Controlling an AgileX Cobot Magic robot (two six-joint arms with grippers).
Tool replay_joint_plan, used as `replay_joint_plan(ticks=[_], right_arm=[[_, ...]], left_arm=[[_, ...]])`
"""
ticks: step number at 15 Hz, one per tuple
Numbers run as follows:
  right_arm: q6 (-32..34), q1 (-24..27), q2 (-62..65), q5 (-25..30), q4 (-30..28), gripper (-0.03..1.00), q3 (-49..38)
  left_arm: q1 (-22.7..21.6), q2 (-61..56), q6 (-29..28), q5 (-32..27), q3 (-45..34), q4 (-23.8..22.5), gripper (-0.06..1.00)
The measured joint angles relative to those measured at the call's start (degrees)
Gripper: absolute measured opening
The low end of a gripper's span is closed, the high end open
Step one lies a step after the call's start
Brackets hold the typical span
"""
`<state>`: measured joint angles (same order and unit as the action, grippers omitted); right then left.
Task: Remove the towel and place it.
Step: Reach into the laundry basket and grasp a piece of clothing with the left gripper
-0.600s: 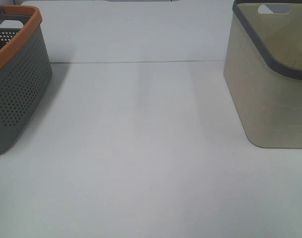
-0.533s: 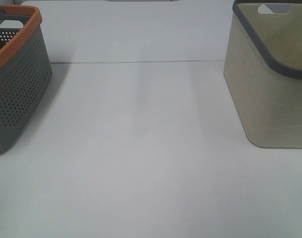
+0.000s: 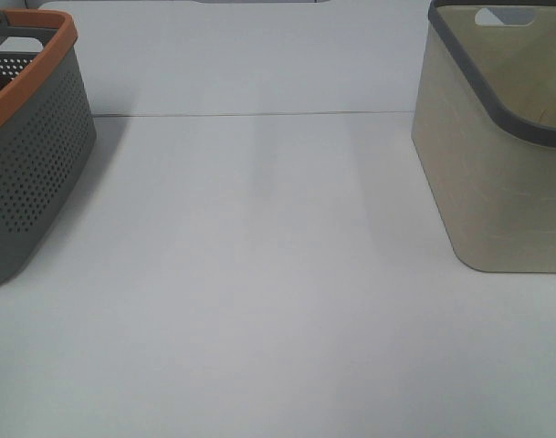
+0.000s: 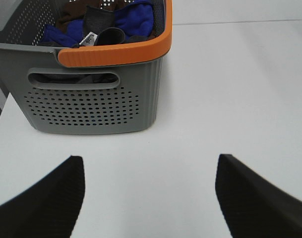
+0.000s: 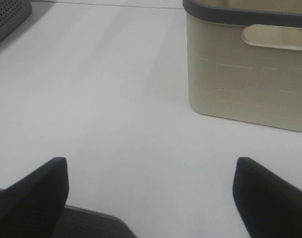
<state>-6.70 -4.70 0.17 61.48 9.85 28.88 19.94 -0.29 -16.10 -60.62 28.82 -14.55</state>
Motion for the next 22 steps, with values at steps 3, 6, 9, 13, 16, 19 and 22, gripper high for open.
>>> replay_joint_plan(ticks=[3, 6, 9, 13, 16, 19, 22], right_arm=[[0.0, 0.0, 0.0, 0.0, 0.1, 0.88, 0.0], [0.0, 0.0, -0.1, 0.0, 0.1, 0.88, 0.0], [0.1, 0.0, -1.3, -0.1, 0.1, 0.87, -0.1], [0.1, 0.0, -1.0, 0.0, 0.1, 0.86, -0.1], [0.1, 0.0, 0.0, -0.1, 0.1, 0.86, -0.1], [0.1, 0.0, 0.0, -0.1, 0.1, 0.85, -0.1], [0.1, 0.0, 0.0, -0.1, 0.1, 0.85, -0.1]], left_arm=[[0.0, 0.0, 0.0, 0.0, 0.0, 0.0, 0.70], [0.0, 0.0, 0.0, 0.0, 0.0, 0.0, 0.70], [0.0, 0.0, 0.0, 0.0, 0.0, 0.0, 0.70], [0.0, 0.0, 0.0, 0.0, 0.0, 0.0, 0.70], [-0.2, 0.0, 0.0, 0.0, 0.0, 0.0, 0.70], [-7.0, 0.0, 0.1, 0.0, 0.0, 0.0, 0.70], [-15.3, 0.0, 0.1, 0.0, 0.0, 0.0, 0.70]])
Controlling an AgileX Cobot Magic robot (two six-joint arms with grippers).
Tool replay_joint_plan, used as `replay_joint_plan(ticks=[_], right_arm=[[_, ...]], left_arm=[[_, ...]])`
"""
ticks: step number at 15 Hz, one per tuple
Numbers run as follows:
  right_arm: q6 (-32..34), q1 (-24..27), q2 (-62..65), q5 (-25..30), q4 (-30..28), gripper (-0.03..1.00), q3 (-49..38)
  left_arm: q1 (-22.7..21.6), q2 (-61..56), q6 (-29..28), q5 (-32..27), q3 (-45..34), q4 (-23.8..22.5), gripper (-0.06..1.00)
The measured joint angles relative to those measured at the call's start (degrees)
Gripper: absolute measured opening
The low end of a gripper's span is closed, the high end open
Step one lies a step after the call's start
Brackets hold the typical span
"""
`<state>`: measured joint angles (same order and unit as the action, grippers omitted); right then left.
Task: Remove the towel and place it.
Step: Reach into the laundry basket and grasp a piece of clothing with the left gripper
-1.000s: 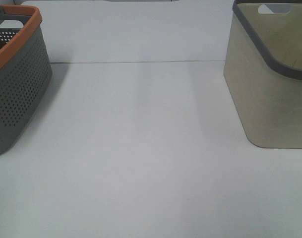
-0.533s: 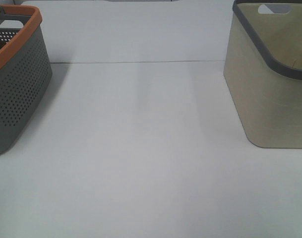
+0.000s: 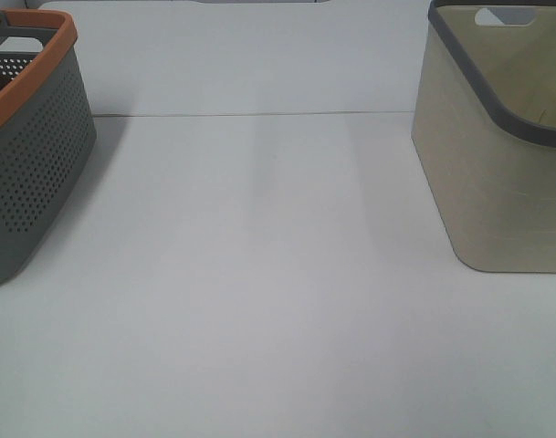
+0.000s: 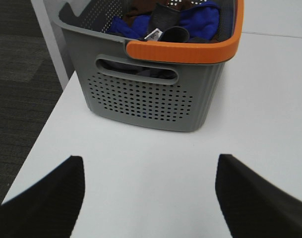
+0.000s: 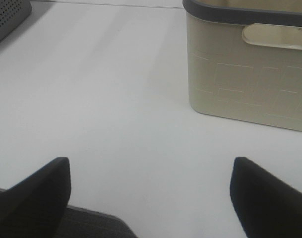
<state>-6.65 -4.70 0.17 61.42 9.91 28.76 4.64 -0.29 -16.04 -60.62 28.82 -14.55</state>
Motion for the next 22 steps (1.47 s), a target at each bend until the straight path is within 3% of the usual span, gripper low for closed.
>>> replay_joint_plan(ticks=[8, 12, 15, 22], right_arm=[[0.0, 0.0, 0.0, 0.0, 0.0, 0.85, 0.0], [0.0, 0.0, 0.0, 0.0, 0.0, 0.85, 0.0], [0.0, 0.0, 0.0, 0.0, 0.0, 0.85, 0.0], [0.0, 0.0, 0.0, 0.0, 0.0, 0.85, 0.0]], left_arm=[[-1.2, 0.0, 0.1, 0.0, 0.0, 0.0, 0.70], [-1.2, 0.7, 0.6, 0.0, 2.4, -2.2, 0.70], [-1.4, 7.7, 1.2, 0.9, 7.9, -4.2, 0.70], [-1.4, 27.8, 3.5, 9.9, 16.8, -4.7, 0.70]])
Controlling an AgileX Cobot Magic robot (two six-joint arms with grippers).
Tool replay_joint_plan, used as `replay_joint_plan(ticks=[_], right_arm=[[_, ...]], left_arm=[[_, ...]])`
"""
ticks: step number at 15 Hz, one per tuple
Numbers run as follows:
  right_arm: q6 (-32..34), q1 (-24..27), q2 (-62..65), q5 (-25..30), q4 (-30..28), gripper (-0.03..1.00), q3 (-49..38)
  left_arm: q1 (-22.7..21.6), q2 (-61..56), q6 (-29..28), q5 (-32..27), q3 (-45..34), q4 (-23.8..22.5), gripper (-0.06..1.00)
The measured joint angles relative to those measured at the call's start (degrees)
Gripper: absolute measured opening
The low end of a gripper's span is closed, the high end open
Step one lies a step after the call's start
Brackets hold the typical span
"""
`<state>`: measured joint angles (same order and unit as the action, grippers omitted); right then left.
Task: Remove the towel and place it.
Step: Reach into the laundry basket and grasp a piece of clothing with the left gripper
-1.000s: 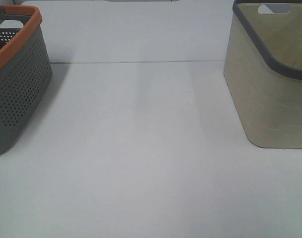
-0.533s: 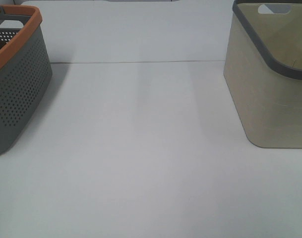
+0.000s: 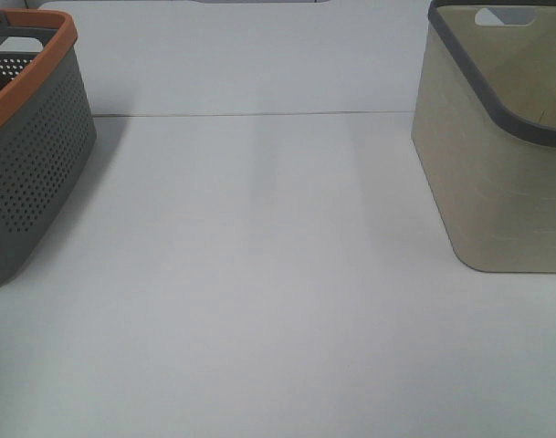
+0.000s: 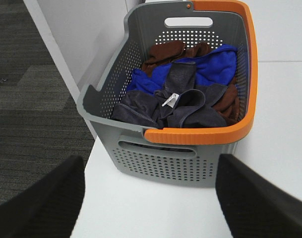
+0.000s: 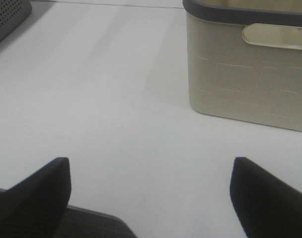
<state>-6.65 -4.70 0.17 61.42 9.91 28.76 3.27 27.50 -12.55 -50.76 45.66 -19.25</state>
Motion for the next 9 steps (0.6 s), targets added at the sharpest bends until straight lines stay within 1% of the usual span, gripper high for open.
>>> replay_joint_plan(ticks=[4, 7, 8, 9], right_arm=[[0.0, 0.0, 0.0, 0.0, 0.0, 0.85, 0.0], [0.0, 0.0, 0.0, 0.0, 0.0, 0.84, 0.0], [0.0, 0.0, 0.0, 0.0, 0.0, 0.84, 0.0], [0.0, 0.0, 0.0, 0.0, 0.0, 0.84, 0.0]], left_arm=[[0.0, 12.2, 1.5, 5.7, 3.8, 0.9, 0.70], [0.0, 21.4, 5.7, 7.1, 8.6, 1.8, 0.70], [0.0, 23.0, 6.6, 7.3, 9.9, 2.5, 0.70], [0.0, 25.9, 9.3, 7.3, 12.5, 4.3, 0.70]])
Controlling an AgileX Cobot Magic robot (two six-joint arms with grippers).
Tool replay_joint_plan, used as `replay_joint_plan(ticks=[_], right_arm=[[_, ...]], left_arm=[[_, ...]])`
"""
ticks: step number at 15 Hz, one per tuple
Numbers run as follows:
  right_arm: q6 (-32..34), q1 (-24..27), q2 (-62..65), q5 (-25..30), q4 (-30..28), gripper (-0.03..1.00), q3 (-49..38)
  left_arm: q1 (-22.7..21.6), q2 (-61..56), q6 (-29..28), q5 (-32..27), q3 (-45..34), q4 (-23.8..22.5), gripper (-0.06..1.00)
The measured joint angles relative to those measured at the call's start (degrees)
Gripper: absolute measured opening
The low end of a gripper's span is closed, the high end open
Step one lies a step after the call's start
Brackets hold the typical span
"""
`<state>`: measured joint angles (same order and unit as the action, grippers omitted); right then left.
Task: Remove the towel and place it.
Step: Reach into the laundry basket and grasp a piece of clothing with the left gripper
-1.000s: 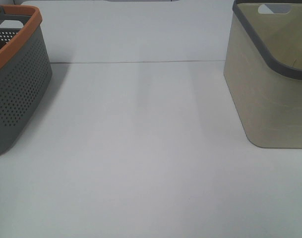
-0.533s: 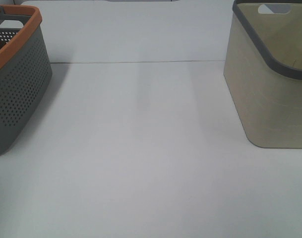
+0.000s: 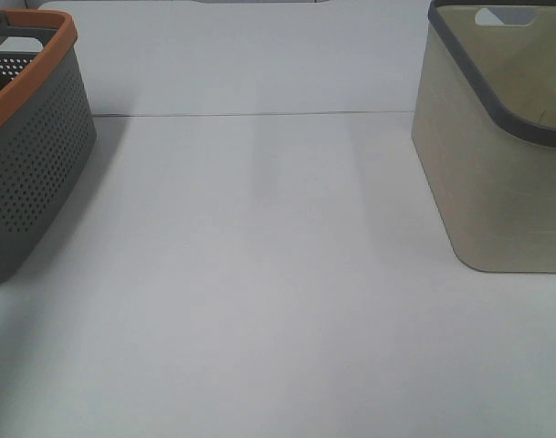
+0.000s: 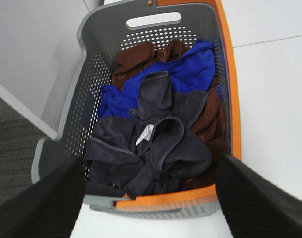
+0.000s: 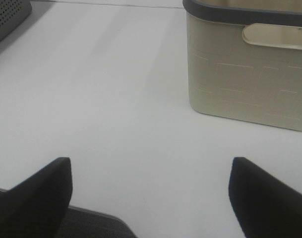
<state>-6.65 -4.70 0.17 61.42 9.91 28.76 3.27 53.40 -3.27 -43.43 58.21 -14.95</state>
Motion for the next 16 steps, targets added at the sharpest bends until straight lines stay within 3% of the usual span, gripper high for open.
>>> replay_joint_plan(ticks=[4, 6, 7, 10, 16], right_arm=[[0.0, 0.0, 0.0, 0.0, 0.0, 0.83, 0.0], [0.0, 0.0, 0.0, 0.0, 0.0, 0.83, 0.0], [0.0, 0.0, 0.0, 0.0, 0.0, 0.83, 0.0], [0.1, 0.0, 0.0, 0.0, 0.0, 0.83, 0.0], [0.3, 0.0, 0.0, 0.0, -0.1, 0.83, 0.0]], left_arm=[[-0.2, 14.1, 8.9, -0.7, 13.1, 7.3, 0.70], [-2.3, 21.4, 14.3, -3.2, 19.4, 11.5, 0.70], [-6.2, 27.1, 21.8, -5.6, 24.4, 18.0, 0.70], [-13.1, 34.2, 33.9, -7.8, 28.9, 27.2, 0.70], [-24.4, 46.0, 51.7, -10.4, 32.8, 43.3, 0.70]])
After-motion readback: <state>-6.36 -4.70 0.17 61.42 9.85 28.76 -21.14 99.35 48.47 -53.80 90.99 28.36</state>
